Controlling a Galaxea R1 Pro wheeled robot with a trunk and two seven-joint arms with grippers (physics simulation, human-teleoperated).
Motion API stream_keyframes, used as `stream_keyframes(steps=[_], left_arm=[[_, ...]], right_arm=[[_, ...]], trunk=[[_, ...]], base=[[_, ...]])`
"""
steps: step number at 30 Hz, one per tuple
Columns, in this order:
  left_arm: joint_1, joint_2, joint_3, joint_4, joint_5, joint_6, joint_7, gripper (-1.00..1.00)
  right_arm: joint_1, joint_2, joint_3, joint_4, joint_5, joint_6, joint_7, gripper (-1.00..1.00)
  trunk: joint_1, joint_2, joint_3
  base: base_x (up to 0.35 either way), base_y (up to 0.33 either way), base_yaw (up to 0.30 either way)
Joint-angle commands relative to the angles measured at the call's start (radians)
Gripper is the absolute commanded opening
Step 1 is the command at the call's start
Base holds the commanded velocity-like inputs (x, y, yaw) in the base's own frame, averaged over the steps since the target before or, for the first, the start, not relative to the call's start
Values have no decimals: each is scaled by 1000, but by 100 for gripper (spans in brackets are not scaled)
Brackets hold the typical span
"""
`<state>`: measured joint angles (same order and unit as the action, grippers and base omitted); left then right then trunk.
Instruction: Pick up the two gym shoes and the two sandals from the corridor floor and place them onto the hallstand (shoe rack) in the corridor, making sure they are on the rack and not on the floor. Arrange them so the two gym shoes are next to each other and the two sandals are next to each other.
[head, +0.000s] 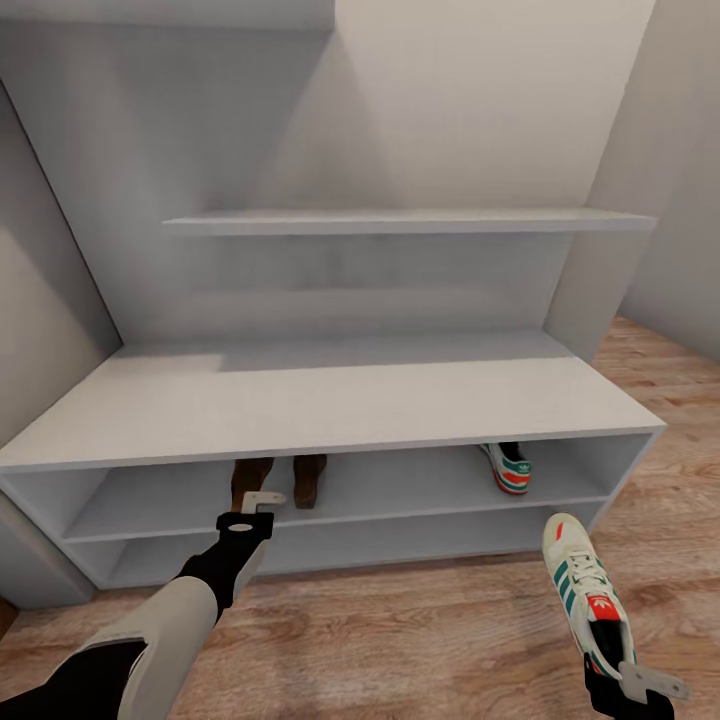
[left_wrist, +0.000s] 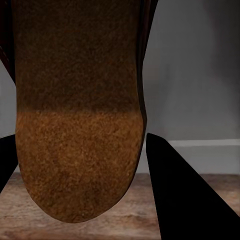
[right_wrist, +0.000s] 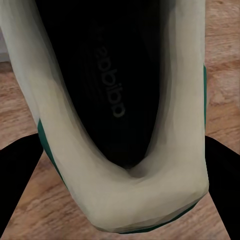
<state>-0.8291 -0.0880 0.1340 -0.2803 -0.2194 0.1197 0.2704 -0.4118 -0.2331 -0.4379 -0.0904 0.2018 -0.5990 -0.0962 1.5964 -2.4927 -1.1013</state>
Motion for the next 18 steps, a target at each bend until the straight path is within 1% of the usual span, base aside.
stream_keyframes(steps=[1,10,15,18], left_arm=[[0,-1,7,-2,-14,8,0,-100],[1,-1,6,-2,-14,7,0,-100],[1,-1,2,-2,-14,7,0,-100],[1,-1,1,-2,-14,6,0,-100]], right_arm=[[-1,0,-2,1,11,-2,-8,-100],[-1,0,-2,1,11,-2,-8,-100],[-1,0,-2,1,11,-2,-8,-100],[-1,0,-2,1,11,-2,-8,-100]], trunk=[[0,0,-1],[0,0,-1],[0,0,-1],[0,0,-1]], base=[[0,0,0],[5,0,0],[169,0,0],[43,0,0]])
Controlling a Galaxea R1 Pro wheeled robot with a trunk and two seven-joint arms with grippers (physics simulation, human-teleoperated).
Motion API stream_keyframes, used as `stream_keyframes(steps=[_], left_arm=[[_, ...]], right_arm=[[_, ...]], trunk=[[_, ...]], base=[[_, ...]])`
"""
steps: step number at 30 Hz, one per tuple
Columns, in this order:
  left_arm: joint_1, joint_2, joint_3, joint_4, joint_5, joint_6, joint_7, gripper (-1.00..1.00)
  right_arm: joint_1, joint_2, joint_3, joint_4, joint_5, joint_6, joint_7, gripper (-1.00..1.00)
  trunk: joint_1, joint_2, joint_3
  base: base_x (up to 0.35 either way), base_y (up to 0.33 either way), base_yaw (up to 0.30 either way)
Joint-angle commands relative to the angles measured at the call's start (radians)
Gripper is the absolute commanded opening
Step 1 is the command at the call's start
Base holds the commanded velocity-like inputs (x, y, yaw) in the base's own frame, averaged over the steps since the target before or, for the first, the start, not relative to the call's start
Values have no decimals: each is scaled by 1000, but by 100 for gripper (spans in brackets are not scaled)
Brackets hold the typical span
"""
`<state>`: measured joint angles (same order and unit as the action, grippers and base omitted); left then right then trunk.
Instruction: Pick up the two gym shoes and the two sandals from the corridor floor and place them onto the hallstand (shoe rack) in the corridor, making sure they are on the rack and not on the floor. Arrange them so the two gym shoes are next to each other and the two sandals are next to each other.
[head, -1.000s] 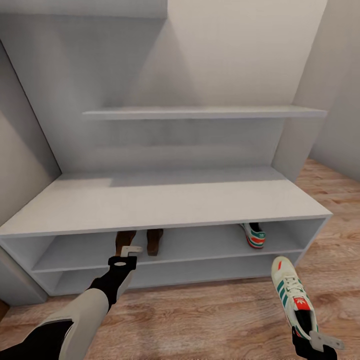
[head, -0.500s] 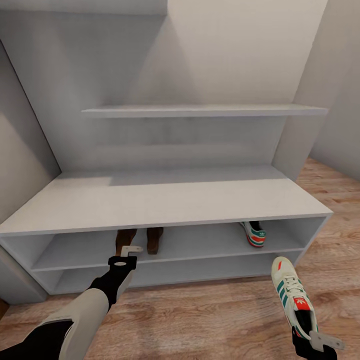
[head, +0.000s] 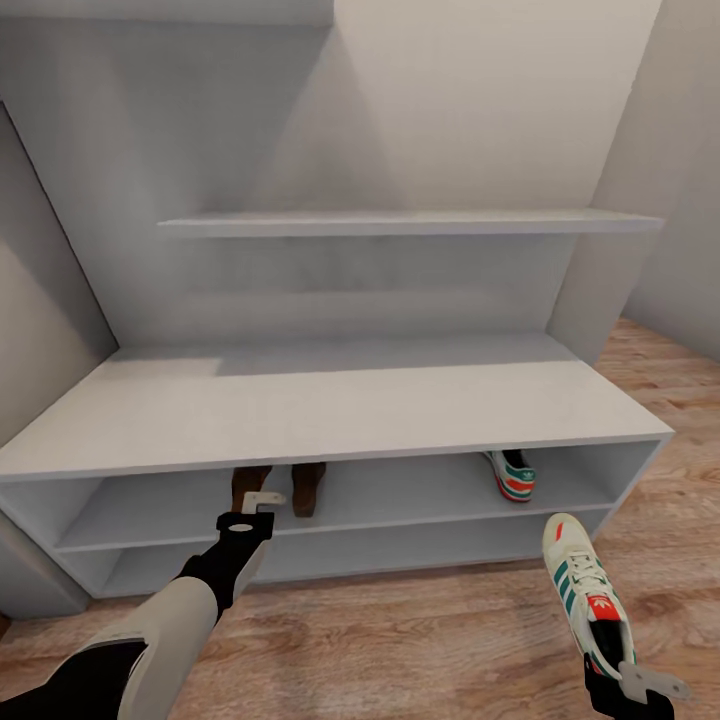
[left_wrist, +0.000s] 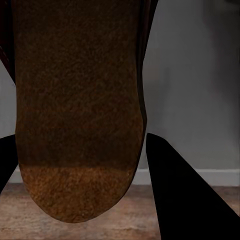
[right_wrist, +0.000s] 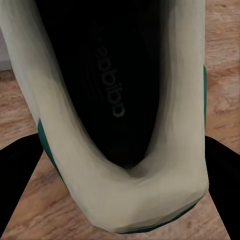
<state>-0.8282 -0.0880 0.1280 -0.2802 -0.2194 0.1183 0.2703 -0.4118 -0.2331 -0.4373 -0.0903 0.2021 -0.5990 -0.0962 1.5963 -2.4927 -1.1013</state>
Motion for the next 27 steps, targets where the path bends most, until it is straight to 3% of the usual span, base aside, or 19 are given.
stream_keyframes(steps=[1,27], left_arm=[[0,-1,7,-2,-14,8,0,-100],[0,-1,7,-2,-14,7,1,-100]], right_arm=[[-1,0,-3,1,11,-2,-8,-100],[-1,0,-3,1,11,-2,-8,-100]], trunk=[[0,0,-1],[0,0,-1]], base=[[14,0,0],[76,0,0]])
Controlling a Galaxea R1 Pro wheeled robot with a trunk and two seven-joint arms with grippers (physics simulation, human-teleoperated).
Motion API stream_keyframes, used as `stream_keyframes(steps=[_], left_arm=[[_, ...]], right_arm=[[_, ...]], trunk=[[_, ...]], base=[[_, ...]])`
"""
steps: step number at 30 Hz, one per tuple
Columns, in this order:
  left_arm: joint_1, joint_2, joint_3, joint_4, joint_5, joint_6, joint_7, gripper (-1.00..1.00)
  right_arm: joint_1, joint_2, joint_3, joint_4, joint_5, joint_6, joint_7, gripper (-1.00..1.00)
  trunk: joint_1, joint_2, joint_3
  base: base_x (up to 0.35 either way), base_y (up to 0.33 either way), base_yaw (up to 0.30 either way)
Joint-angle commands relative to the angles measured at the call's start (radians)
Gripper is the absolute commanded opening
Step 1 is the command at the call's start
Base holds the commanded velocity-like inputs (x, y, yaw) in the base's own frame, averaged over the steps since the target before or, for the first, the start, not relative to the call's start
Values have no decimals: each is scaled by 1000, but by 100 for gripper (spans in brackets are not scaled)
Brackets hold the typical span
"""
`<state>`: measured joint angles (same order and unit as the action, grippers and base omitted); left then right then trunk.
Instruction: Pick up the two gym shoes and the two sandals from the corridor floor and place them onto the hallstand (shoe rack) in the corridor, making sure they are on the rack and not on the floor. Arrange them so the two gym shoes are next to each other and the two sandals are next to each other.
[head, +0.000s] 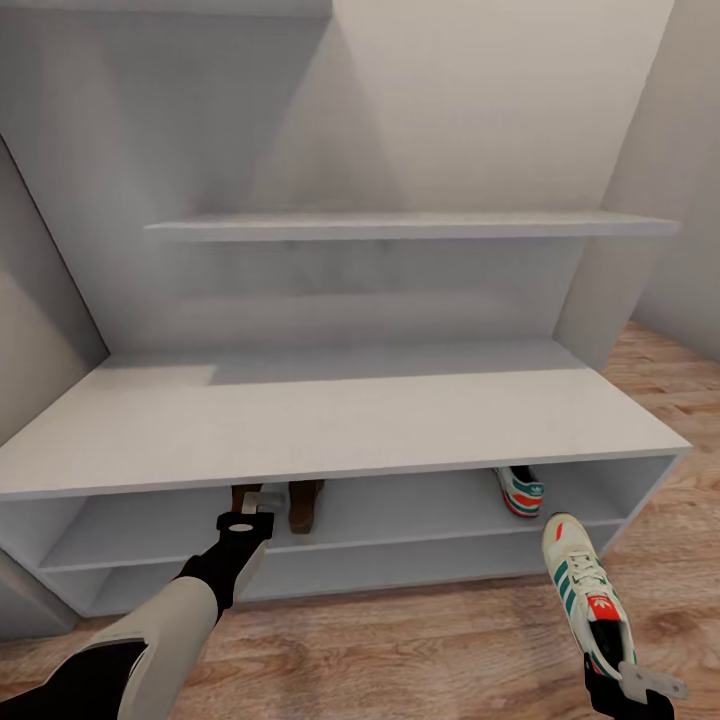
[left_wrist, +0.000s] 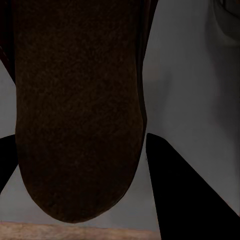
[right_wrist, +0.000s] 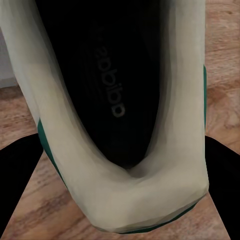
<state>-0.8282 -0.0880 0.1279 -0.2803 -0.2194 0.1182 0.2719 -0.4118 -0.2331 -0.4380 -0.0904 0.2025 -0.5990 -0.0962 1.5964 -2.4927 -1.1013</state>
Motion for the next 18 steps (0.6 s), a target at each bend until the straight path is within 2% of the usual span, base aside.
stream_keyframes(steps=[1,18], left_arm=[[0,-1,7,-2,-14,8,0,-100],[0,-2,7,-2,-13,8,-1,-100]], right_arm=[[-1,0,-2,1,11,-2,-8,-100],[-1,0,-2,1,11,-2,-8,-100]], trunk=[[0,0,-1],[0,0,-1]], base=[[2,0,0],[35,-6,0]])
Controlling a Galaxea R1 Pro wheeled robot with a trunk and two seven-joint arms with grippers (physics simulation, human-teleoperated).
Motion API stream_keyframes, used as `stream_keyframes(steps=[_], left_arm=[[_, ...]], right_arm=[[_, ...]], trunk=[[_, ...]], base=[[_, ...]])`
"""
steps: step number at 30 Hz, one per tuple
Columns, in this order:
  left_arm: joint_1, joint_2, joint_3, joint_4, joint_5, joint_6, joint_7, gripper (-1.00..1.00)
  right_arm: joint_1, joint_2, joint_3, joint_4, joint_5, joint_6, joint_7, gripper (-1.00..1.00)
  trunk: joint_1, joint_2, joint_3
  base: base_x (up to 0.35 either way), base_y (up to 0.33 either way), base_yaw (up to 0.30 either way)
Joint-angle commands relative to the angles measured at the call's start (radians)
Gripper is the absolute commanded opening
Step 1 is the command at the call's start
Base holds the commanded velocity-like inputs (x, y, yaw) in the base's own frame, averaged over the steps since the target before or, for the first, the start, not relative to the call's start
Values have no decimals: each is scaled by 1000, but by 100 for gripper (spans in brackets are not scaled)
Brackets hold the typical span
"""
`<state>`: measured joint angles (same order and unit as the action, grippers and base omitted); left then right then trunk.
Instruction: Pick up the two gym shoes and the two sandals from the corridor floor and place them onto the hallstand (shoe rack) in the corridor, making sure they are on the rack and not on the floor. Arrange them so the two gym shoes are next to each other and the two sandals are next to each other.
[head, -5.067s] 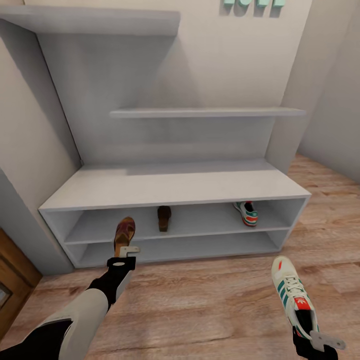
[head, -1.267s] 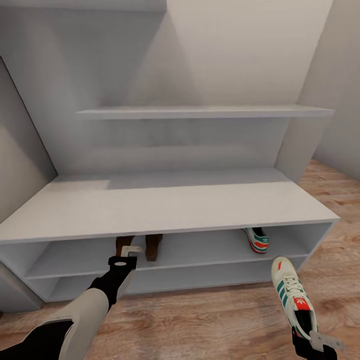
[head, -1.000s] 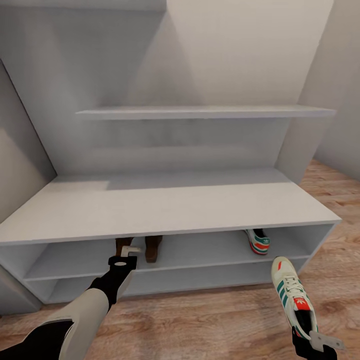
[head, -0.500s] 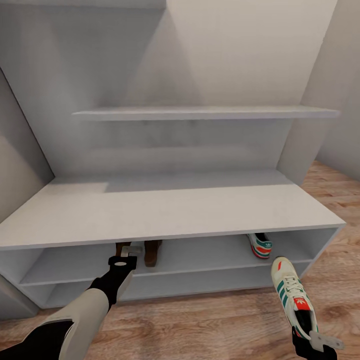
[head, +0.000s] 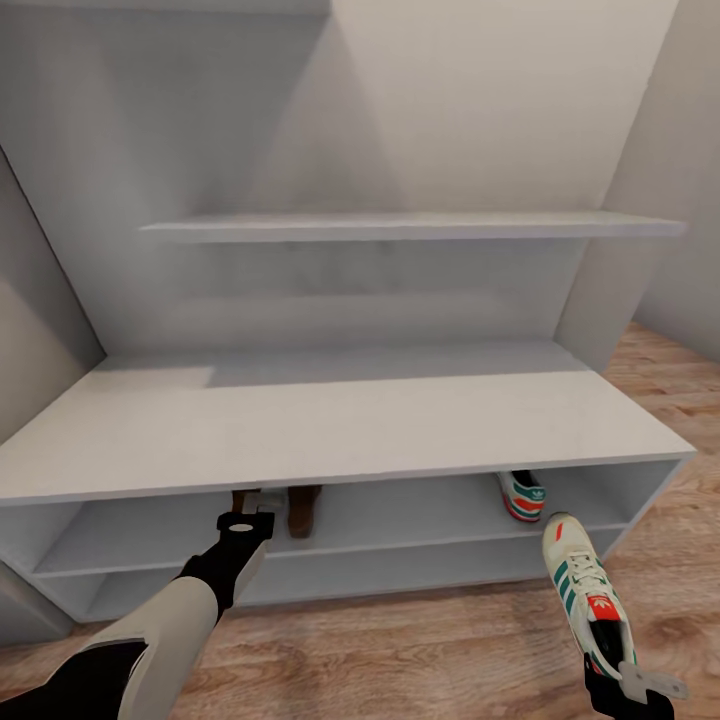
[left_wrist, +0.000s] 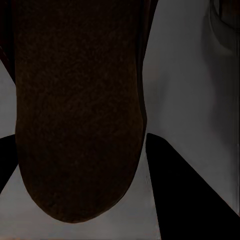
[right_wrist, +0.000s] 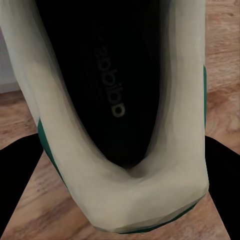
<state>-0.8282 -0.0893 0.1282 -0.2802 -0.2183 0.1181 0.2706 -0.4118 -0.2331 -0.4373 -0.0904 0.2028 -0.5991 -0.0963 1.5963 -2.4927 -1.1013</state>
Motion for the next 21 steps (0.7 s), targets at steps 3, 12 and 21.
stream_keyframes(steps=[3,12,21], left_arm=[[0,-1,7,-2,-14,8,0,-100],[-1,-1,7,-2,-15,8,0,-100],[-1,1,7,-2,-15,-7,0,100]], right_arm=[[-1,0,-3,1,10,-2,-8,-100],[-1,0,-3,1,10,-2,-8,-100],[-1,0,-3,1,10,-2,-8,-100]], trunk=[[0,0,-1],[0,0,-1],[0,0,-1]], base=[[54,-94,0],[7,-12,0],[0,0,0]])
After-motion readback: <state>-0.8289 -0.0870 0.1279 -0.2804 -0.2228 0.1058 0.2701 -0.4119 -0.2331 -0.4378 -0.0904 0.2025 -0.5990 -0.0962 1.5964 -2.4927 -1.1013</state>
